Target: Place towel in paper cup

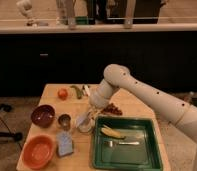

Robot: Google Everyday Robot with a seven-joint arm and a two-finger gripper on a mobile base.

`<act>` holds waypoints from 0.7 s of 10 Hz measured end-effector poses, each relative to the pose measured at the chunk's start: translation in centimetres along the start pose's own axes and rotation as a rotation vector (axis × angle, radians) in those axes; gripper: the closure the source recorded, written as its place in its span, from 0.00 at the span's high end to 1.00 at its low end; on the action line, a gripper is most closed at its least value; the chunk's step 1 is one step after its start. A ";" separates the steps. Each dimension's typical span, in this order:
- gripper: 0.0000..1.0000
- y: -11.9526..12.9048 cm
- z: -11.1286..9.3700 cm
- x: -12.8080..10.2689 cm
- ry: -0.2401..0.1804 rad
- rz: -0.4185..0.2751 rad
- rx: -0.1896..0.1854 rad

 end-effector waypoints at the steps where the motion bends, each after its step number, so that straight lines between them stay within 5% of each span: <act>1: 0.07 0.0 0.0 0.0 0.000 0.000 0.000; 7: 0.68 0.0 0.0 0.0 0.000 0.000 0.000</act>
